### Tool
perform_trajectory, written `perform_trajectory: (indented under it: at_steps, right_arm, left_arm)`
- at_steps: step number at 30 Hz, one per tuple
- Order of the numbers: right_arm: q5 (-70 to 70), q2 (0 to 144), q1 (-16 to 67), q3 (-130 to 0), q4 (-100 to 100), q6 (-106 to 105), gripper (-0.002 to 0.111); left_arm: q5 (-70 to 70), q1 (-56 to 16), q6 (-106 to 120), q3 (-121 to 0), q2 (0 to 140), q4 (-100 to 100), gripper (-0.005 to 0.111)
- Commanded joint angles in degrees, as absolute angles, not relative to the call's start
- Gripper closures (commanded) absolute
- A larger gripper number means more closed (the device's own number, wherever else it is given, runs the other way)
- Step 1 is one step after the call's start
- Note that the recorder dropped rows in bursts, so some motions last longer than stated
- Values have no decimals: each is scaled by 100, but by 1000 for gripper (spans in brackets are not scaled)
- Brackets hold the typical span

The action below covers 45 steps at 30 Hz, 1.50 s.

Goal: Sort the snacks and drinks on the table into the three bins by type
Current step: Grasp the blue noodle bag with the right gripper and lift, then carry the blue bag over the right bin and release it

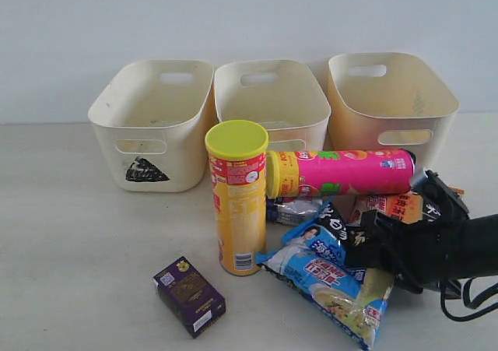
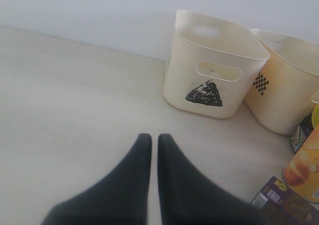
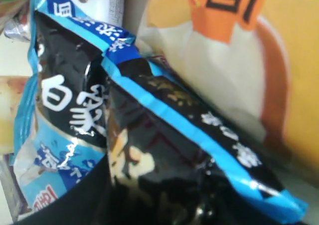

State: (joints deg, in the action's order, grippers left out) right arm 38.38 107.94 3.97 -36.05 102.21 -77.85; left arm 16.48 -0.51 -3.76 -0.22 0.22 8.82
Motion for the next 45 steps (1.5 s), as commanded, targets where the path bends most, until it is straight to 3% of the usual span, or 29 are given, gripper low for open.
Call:
perform_trajectory:
  at_steps: [1,15,22,33,45]
  right_arm:
    - [3707,10196,396,-3536,9816,-7809,107]
    - [3768,7222,396,-3558,9455,-7235,107]
    - [2139,6209,396,-4290,8739,-7272,107]
    - [805,7023,396,-6085,7008,-7249,107]
    - [-225,8970,396,-7104,6760,-7596,107]
  left_arm:
    - [1650,-55,-406,0,0,855,102]
    - [1650,-55,-406,0,0,855,102]
    - [1650,-55,-406,0,0,855,102]
    - [1650,-55,-406,0,0,855,102]
    - [1650,-55,-406,0,0,855,102]
